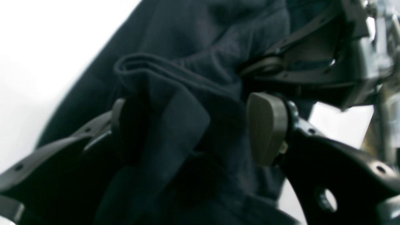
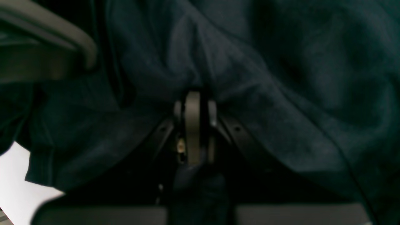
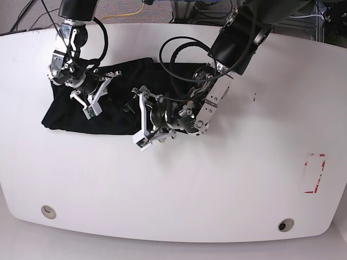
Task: Layout the t-shirt on the table in an organized manner, then fold the t-shirt properly
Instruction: 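Lower the folded end onto the shirt's middle and open the left gripper, then grasp the new folded edge with the left gripper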
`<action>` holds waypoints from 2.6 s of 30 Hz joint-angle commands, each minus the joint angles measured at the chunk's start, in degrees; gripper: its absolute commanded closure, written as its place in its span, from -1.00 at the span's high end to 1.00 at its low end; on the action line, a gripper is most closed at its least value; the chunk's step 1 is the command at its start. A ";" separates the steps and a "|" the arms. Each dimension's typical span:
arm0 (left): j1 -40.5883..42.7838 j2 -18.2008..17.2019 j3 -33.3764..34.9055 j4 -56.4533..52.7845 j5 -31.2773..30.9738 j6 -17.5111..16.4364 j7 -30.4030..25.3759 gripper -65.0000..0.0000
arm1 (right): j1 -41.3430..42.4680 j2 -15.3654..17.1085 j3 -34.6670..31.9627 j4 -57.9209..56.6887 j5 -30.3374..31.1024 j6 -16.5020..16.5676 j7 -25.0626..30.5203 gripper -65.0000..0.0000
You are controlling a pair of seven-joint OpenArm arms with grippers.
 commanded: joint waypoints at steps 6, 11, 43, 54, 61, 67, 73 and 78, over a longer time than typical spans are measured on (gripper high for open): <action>-2.01 -2.12 -1.16 14.43 -10.48 -0.78 -1.88 0.41 | 0.00 0.22 -0.04 0.19 -1.86 -0.47 -1.87 -0.90; 0.19 -5.20 -3.97 14.61 -10.57 -0.78 -1.88 0.34 | -0.09 0.22 -0.04 0.19 -1.86 -0.47 -1.87 -0.90; 10.57 -13.81 -7.49 15.49 -2.31 -0.78 -6.28 -0.77 | -0.26 0.22 -4.44 0.19 -1.86 -0.47 -1.87 -0.90; 2.92 -11.97 1.04 -2.00 -2.31 -0.78 -6.28 -0.77 | -0.35 0.31 -4.17 0.19 -1.95 -0.47 -1.87 -0.90; 2.83 -11.18 1.39 -0.86 -2.57 -0.78 -6.19 -0.77 | -0.35 0.31 -4.26 0.19 -1.95 -0.47 -1.87 -0.90; 6.08 -12.58 -2.30 12.59 -2.66 -0.78 -4.43 -0.77 | -0.26 0.22 -4.35 0.19 -1.95 -0.47 -1.87 -0.91; 7.58 -13.20 -6.79 20.85 -2.66 -0.78 -0.13 -0.77 | -0.18 0.22 -4.35 0.19 -1.86 -0.47 -1.87 -0.91; 9.25 -15.31 -9.34 20.94 -2.57 -0.78 0.75 -0.77 | -0.18 0.22 -4.35 0.19 -1.86 -0.47 -1.87 -0.91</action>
